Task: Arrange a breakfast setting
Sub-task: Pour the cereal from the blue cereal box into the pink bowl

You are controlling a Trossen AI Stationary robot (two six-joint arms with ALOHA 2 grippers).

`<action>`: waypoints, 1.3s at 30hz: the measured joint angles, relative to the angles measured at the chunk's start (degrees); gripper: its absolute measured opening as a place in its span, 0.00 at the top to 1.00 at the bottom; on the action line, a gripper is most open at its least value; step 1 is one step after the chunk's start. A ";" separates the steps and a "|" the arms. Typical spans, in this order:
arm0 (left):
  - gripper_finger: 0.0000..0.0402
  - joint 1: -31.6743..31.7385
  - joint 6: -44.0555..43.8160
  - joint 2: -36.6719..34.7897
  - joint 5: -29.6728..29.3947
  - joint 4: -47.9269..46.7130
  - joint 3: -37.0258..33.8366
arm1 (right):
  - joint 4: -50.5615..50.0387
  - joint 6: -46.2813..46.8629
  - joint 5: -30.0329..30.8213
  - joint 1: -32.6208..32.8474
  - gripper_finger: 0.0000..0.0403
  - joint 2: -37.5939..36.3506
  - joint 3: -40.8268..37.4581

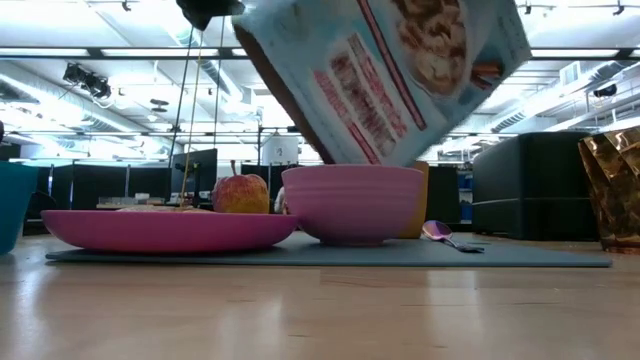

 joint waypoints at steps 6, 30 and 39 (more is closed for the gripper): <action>0.46 0.00 0.06 0.00 0.02 -0.96 0.00 | 0.02 -0.12 1.58 -0.07 0.70 0.27 0.94; 0.46 -1.52 0.75 -0.32 0.00 -2.72 -0.02 | -2.91 5.89 1.90 0.90 0.70 -2.66 0.10; 0.50 -2.03 0.93 -1.13 -0.02 -4.52 -0.04 | 3.43 11.33 2.16 1.72 0.70 -15.31 -11.30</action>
